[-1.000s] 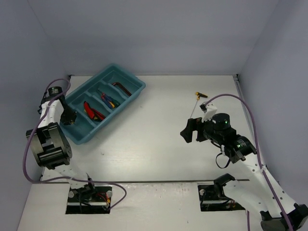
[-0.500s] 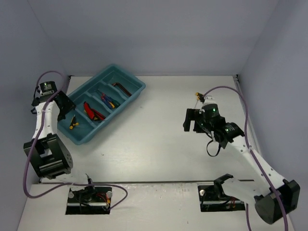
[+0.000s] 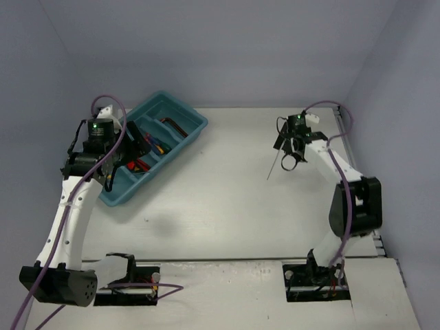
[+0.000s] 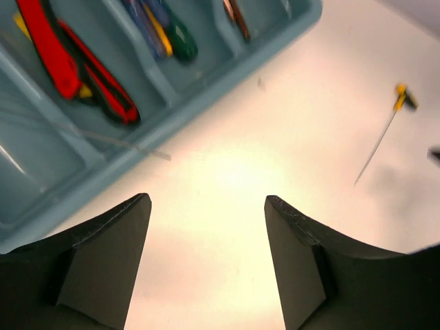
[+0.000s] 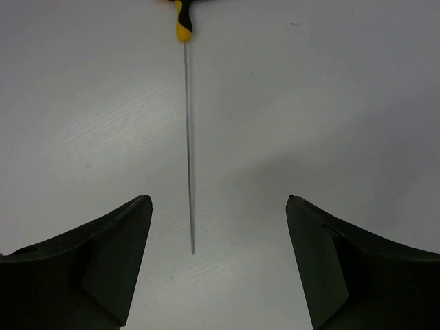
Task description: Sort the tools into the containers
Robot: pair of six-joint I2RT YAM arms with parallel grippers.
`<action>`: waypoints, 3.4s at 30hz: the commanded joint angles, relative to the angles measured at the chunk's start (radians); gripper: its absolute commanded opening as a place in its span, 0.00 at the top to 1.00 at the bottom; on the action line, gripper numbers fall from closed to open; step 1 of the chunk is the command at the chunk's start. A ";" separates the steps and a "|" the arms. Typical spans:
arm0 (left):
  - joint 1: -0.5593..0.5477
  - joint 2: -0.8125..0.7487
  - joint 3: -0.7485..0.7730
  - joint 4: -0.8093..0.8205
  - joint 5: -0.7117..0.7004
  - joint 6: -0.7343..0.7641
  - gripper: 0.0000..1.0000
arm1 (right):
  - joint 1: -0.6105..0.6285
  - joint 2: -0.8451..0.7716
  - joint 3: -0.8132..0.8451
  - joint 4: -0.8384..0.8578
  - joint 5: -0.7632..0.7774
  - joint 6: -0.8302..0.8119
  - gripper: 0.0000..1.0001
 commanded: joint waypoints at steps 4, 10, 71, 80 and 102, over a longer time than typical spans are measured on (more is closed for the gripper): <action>-0.085 -0.107 -0.097 -0.080 0.053 0.005 0.36 | -0.012 0.261 0.216 0.074 -0.003 -0.013 0.38; -0.088 -0.146 -0.155 -0.109 0.066 0.023 0.36 | -0.013 0.380 0.262 0.093 -0.047 -0.019 0.57; -0.631 0.513 0.199 0.726 0.016 -0.447 0.36 | 0.254 -0.599 -0.394 0.366 -0.552 -0.279 1.00; -0.650 0.559 0.222 0.738 -0.024 -0.465 0.49 | 0.256 -0.594 -0.383 0.365 -0.571 -0.290 1.00; -0.428 0.187 0.002 0.337 -0.158 -0.394 1.00 | 0.255 -0.679 -0.383 0.298 -0.613 -0.289 0.00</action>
